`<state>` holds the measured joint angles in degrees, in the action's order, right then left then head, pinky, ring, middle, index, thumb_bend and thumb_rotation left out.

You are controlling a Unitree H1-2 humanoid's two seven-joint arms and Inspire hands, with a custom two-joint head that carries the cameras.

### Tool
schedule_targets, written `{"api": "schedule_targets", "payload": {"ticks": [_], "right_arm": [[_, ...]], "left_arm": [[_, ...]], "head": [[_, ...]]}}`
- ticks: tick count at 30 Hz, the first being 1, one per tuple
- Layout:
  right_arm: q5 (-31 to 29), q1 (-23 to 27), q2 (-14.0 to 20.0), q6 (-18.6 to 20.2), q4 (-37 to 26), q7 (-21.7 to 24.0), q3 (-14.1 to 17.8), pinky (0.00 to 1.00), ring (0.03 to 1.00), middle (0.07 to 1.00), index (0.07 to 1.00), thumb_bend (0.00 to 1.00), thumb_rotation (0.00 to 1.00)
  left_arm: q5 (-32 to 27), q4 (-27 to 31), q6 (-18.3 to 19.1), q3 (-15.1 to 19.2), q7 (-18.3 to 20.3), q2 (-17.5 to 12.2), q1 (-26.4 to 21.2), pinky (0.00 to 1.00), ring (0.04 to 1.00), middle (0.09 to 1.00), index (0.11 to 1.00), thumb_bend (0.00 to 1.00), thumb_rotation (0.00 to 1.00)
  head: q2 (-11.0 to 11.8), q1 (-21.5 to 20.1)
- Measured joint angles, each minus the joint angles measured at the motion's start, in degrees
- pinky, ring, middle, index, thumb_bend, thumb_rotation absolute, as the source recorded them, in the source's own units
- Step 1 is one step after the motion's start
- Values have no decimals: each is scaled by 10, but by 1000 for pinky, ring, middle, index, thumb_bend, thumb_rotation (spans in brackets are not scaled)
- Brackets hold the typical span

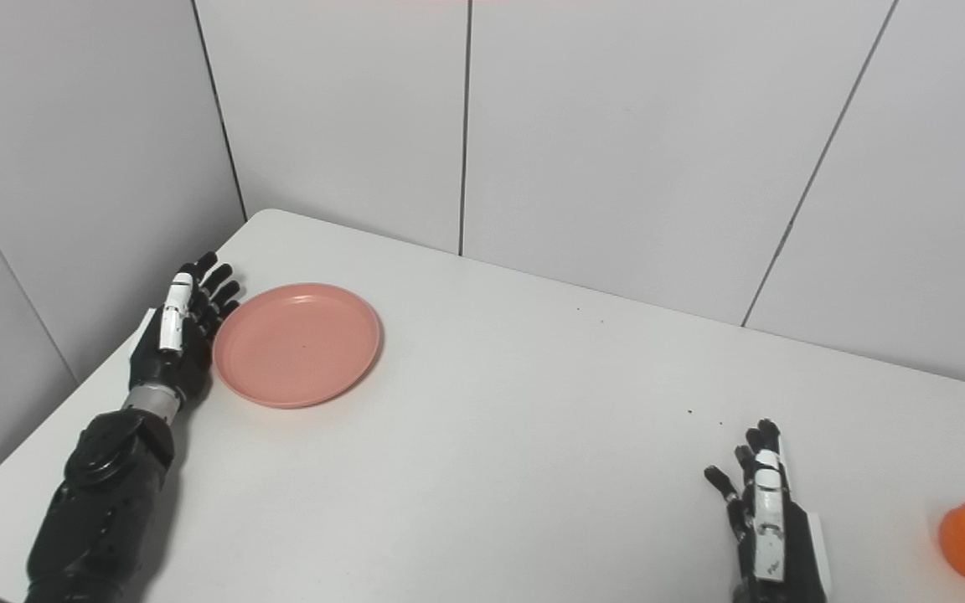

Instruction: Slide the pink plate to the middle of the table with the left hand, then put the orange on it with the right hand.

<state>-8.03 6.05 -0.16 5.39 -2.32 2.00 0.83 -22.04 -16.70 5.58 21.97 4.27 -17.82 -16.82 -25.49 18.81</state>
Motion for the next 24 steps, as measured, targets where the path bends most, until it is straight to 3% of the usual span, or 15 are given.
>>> {"api": "schedule_targets", "payload": {"ticks": [5, 24], "right_arm": [[0, 0, 0, 0, 0, 0, 0, 1000, 1000, 1000, 1000, 186, 1000], [5, 0, -1, -1, 0, -2, 0, 1000, 997, 1000, 1000, 189, 1000]], "left_arm": [[-2, 23, 28, -8, -8, 3, 3, 974, 955, 959, 950, 360, 1000], [0, 74, 63, -56, -12, 22, 18, 951, 944, 946, 936, 337, 1000]], "head": [[-2, 0], [-2, -6]]}}
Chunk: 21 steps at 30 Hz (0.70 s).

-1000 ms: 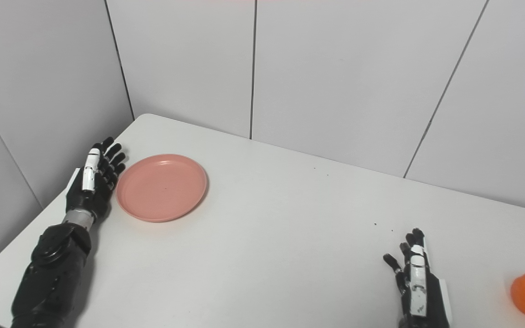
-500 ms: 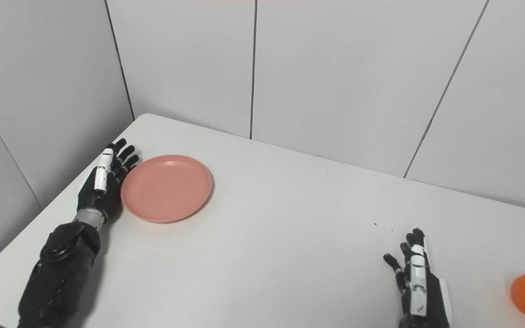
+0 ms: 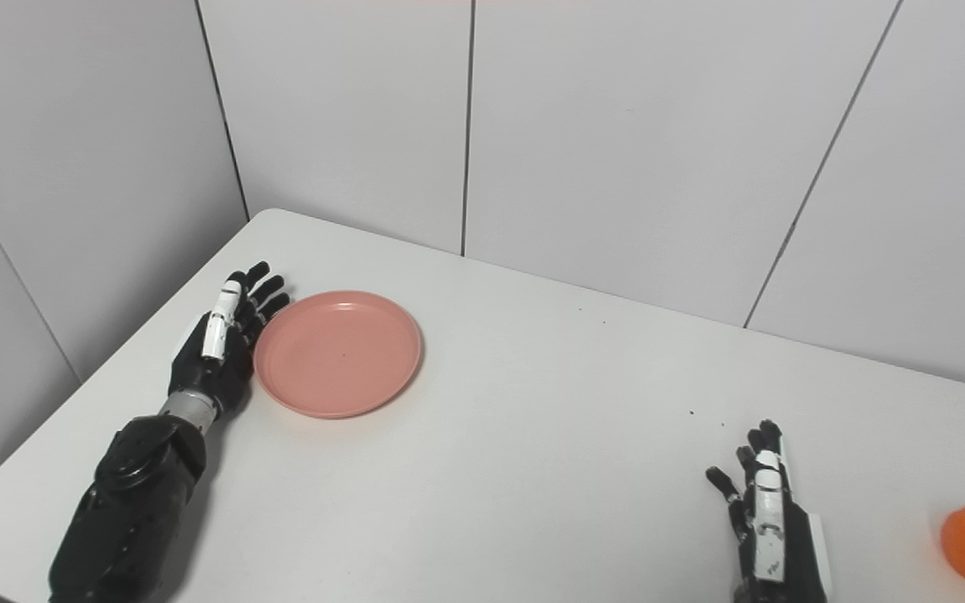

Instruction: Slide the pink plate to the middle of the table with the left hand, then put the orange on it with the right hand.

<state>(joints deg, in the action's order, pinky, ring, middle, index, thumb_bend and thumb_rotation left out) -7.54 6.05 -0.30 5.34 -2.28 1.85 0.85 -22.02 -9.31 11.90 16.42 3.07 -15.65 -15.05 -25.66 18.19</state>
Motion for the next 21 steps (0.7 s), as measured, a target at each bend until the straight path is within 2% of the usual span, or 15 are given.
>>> {"api": "schedule_targets", "payload": {"ticks": [21], "right_arm": [[10, -1, -5, 0, -3, -5, -1, 1000, 986, 1000, 1000, 207, 1000]], "left_arm": [[0, 11, 16, -45, 4, 25, -12, 955, 949, 955, 938, 349, 1000]], "head": [[-10, -11]]}}
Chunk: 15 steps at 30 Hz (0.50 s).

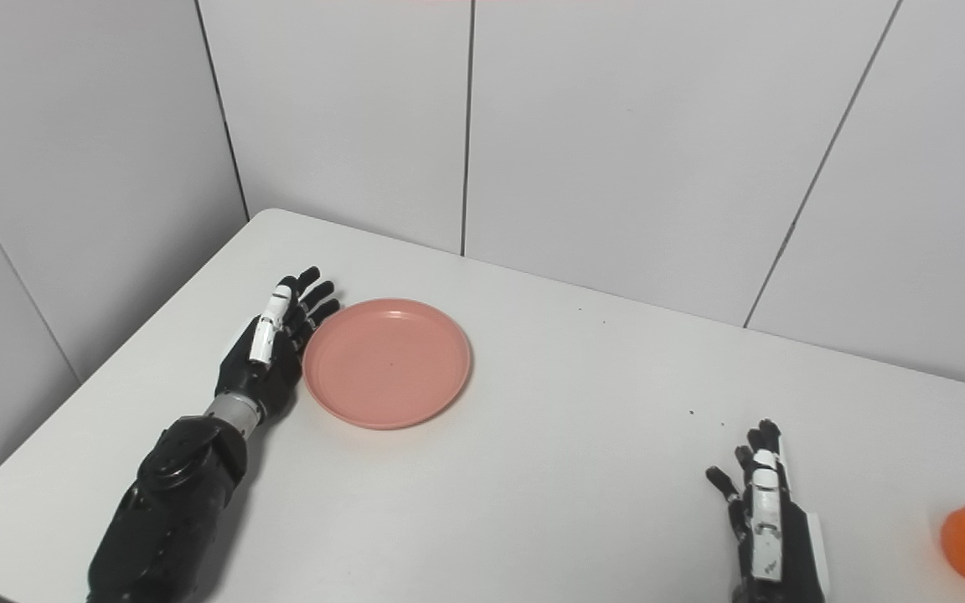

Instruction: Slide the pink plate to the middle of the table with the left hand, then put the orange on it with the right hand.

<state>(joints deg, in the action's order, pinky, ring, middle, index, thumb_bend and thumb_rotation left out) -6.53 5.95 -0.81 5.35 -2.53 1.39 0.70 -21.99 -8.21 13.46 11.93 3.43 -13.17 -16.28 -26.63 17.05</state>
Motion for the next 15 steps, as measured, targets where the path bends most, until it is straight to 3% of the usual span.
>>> {"api": "schedule_targets", "payload": {"ticks": [15], "right_arm": [[0, 0, -6, 0, 0, -1, 1, 1000, 987, 1000, 1000, 203, 1000]], "left_arm": [[12, 7, 18, -20, -3, 21, -12, 966, 946, 951, 928, 353, 1000]], "head": [[-4, -7]]}}
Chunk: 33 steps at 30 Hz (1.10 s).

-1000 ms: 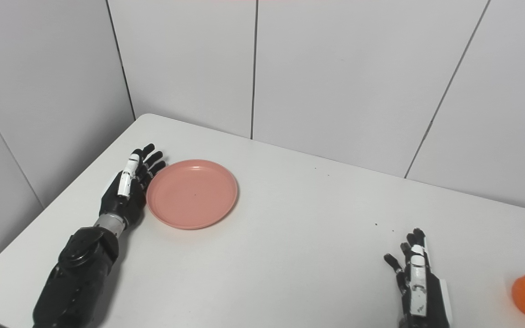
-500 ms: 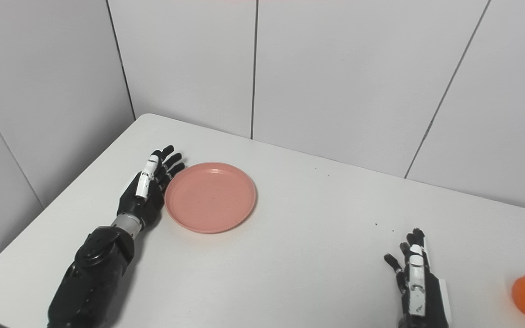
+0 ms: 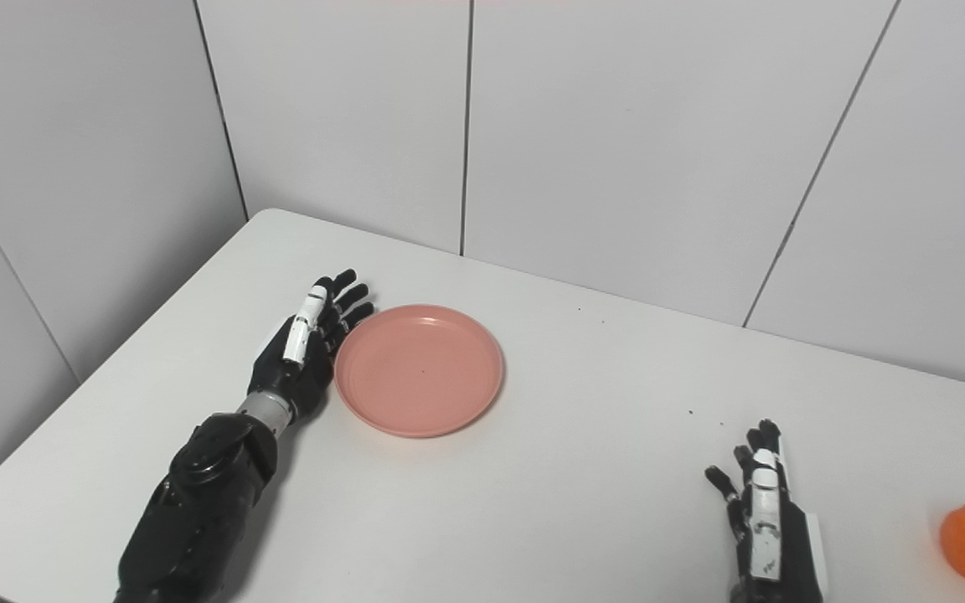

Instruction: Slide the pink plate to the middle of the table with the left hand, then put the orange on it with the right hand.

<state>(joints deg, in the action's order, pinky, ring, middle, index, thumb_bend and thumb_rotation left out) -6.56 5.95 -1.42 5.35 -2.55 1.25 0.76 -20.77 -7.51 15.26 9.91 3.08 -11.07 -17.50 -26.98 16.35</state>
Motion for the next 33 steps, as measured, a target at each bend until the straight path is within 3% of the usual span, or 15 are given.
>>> {"api": "schedule_targets", "payload": {"ticks": [33], "right_arm": [[25, -2, -9, 0, -4, -10, -6, 999, 974, 990, 993, 247, 1000]], "left_arm": [[20, 3, 16, -39, 4, 31, -15, 953, 938, 940, 923, 367, 1000]], "head": [[-23, -38]]}}
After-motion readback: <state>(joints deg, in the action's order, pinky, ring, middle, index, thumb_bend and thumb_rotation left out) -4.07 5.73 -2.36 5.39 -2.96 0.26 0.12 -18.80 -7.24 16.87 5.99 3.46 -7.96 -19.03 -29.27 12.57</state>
